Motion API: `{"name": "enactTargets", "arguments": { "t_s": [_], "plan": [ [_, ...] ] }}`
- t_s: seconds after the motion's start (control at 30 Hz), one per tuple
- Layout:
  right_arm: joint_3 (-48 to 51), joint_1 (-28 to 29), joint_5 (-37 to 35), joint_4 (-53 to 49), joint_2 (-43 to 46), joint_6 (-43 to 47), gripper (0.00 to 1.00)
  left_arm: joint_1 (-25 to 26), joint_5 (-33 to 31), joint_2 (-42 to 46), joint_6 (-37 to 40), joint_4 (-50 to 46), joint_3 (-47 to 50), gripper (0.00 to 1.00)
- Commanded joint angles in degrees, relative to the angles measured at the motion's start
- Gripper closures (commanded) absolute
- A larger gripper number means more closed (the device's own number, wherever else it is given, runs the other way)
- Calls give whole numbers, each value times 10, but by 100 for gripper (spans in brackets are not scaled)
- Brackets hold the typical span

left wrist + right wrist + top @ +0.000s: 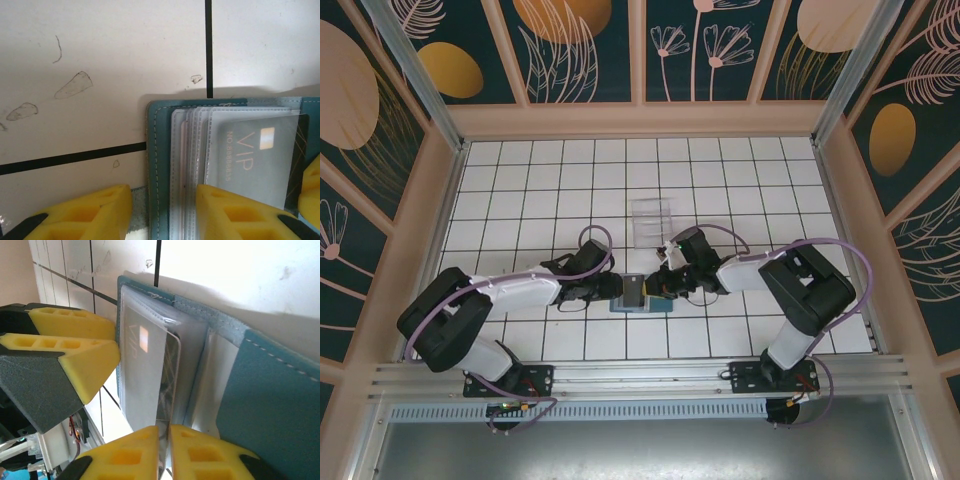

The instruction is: Take the credit cards out of the card holder

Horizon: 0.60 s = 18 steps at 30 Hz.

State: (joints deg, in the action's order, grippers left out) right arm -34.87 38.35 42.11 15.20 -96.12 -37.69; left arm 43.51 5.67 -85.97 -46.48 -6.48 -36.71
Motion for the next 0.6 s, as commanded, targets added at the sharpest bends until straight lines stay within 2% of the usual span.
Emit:
{"name": "enactTargets", "arguments": {
  "t_s": [0.0,0.23,0.37,0.57],
  "plan": [
    [1,3,5,28,-17,-9,84,3,-4,-31,12,-39,8,60],
    [15,4,13,72,-34,-34,83,4,-2,-37,12,-38,9,60],
    [19,3,11,76,-31,-38,90,3,-6,-38,14,-44,7,61],
    [26,-3,6,52,-15,-27,91,3,-13,-43,13,-48,6,61]
  ]
}}
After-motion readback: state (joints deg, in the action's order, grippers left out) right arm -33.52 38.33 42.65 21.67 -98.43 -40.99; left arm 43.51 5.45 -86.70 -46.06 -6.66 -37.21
